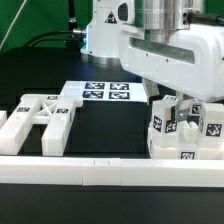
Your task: Assemble chair
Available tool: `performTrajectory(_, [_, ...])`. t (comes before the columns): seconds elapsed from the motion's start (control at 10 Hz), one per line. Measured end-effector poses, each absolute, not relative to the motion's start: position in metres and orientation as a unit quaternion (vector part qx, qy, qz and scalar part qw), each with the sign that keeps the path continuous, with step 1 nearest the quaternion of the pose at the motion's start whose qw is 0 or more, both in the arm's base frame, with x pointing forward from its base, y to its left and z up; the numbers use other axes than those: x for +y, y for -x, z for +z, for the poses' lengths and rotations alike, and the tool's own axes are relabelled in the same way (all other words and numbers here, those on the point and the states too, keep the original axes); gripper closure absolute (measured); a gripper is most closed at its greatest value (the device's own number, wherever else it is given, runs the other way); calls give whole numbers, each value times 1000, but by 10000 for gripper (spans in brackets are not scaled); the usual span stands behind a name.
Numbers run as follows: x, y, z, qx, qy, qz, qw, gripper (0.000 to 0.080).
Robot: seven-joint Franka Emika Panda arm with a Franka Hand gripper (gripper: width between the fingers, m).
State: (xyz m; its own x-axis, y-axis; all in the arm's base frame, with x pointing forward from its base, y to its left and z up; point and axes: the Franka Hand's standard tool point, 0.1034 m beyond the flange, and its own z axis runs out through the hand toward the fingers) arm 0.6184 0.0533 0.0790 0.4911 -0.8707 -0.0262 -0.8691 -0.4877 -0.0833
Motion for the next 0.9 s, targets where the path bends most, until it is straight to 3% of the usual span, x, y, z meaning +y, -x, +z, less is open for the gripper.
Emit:
performTrajectory(0.1, [54, -619, 79, 484, 874, -11, 43, 196])
performTrajectory(0.2, [55, -619, 80, 431, 901, -14, 42, 160])
performTrajectory(0.9, [50, -620, 80, 131, 991, -27, 30, 150])
